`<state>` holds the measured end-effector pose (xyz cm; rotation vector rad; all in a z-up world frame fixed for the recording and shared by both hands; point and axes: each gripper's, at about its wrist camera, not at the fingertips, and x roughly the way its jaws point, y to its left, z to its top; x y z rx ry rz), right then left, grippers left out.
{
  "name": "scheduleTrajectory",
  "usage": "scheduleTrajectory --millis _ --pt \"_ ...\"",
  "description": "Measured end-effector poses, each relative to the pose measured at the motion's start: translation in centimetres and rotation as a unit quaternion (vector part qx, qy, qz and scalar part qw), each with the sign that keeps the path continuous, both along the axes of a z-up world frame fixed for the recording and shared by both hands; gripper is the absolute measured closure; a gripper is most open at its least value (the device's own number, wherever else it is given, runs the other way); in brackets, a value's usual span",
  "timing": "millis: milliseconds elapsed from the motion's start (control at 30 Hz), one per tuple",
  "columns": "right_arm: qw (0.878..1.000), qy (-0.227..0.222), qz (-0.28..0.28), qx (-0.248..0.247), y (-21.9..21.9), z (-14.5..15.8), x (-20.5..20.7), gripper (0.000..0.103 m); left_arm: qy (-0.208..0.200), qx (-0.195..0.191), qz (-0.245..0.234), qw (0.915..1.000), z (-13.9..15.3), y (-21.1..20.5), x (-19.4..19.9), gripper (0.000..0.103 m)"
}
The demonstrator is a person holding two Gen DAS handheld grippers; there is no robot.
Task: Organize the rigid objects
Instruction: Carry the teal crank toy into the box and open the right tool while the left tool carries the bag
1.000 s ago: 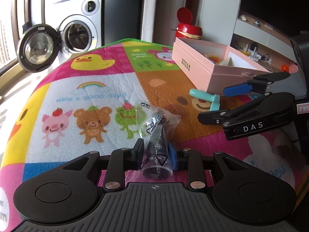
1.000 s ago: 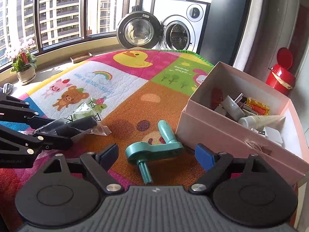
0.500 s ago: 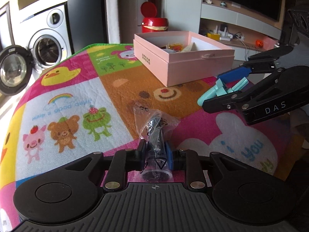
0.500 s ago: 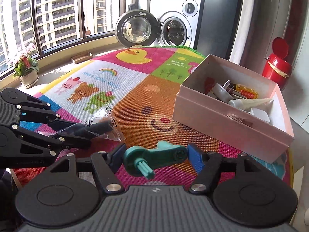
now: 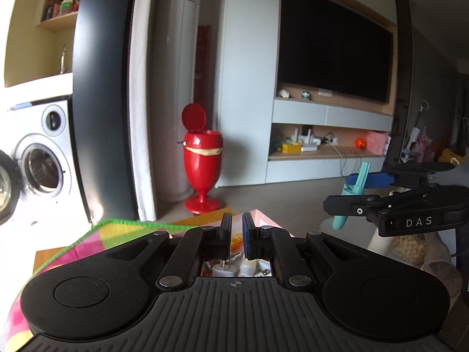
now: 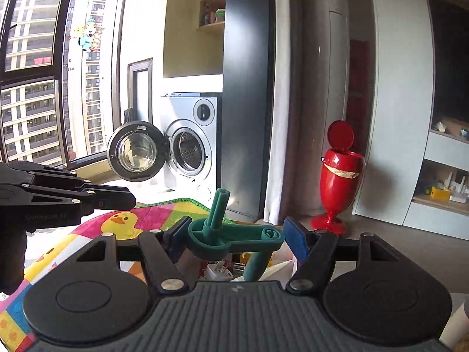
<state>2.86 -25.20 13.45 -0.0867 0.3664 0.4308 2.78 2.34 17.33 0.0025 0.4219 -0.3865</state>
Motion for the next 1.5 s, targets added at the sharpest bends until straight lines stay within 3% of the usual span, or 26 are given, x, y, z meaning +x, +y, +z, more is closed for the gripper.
scheduleTrajectory --millis 167,267,433,533,567,733,900,967,1067,1233,1367,1500 --pt "0.999 0.022 -0.005 -0.038 0.0 -4.6 -1.8 0.034 0.12 -0.002 -0.018 0.9926 -5.8 1.1 -2.6 0.088" --pt "0.998 0.05 0.008 -0.044 0.0 -7.0 -2.9 0.034 0.157 0.024 0.007 0.9873 -9.5 1.1 -4.1 0.088" --pt "0.995 0.091 0.013 -0.039 0.1 -9.7 -3.7 0.034 0.202 0.028 0.029 0.9785 -14.1 0.6 -4.2 0.088" --pt "0.994 0.1 0.013 -0.047 0.6 -10.7 -4.4 0.034 0.221 0.069 0.043 0.9719 -15.7 -0.2 -4.2 0.07" --pt "0.993 0.101 0.013 -0.052 0.7 -11.0 -4.7 0.034 0.206 0.069 0.044 0.9751 -15.8 -0.3 -4.5 0.071" --pt "0.991 0.117 0.022 -0.067 1.1 -12.7 -5.7 0.034 0.209 0.047 0.058 0.975 -15.7 -0.1 -4.4 0.072" --pt "0.989 0.109 0.03 -0.097 1.5 -13.7 -6.8 0.034 0.149 0.074 0.04 0.9853 -16.2 -1.2 -6.4 0.078" --pt "0.989 0.103 0.035 -0.1 1.5 -13.3 -7.3 0.034 0.136 0.082 0.023 0.987 -16.2 -1.6 -7.0 0.078" --pt "0.991 0.093 0.036 -0.093 1.0 -12.3 -7.5 0.035 0.132 0.06 0.005 0.9894 -15.3 -1.5 -7.0 0.079" --pt "0.997 0.057 0.036 -0.041 -0.2 -7.5 -5.4 0.035 0.079 0.015 -0.006 0.9967 -9.6 -0.9 -4.7 0.079" --pt "0.999 0.027 0.017 -0.013 -0.4 -3.1 -1.0 0.035 0.02 -0.017 0.001 0.9996 -3.3 -0.8 0.5 0.079" --pt "0.998 0.062 -0.004 -0.016 0.9 -1.6 6.5 0.035 0.063 -0.044 0.007 0.997 -1.8 -1.0 8.4 0.079"
